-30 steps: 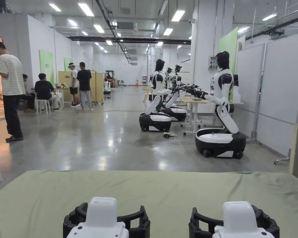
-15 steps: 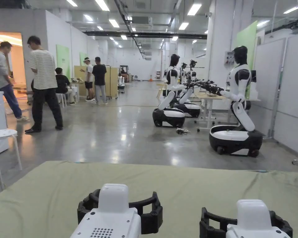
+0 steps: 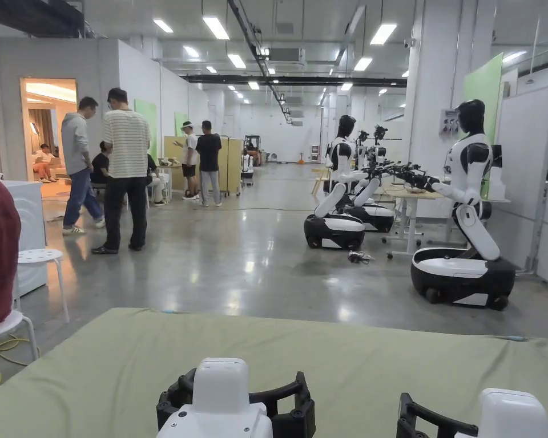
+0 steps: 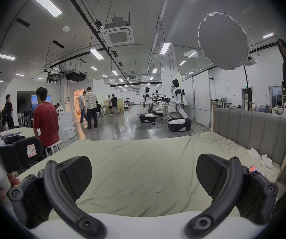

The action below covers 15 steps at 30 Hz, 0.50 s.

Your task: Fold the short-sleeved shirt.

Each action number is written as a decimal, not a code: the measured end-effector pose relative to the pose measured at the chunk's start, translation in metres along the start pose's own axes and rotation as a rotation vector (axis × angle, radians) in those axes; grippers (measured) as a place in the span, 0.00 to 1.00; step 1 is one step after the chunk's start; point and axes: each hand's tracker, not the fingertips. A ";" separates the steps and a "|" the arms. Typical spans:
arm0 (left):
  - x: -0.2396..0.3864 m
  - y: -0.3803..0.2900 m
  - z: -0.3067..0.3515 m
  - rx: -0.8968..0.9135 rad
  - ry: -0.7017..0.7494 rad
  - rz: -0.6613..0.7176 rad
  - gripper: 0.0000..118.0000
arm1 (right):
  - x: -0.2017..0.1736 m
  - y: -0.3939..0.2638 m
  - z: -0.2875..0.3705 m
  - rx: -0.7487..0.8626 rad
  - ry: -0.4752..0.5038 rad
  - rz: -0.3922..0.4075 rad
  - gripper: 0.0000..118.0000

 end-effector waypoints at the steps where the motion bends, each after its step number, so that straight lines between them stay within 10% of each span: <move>1: 0.000 0.000 0.001 0.002 0.000 0.000 1.00 | -0.002 0.001 0.000 0.001 0.002 0.004 1.00; 15: -0.005 0.003 0.006 0.027 -0.004 -0.001 1.00 | -0.009 0.000 -0.002 -0.003 -0.008 0.038 1.00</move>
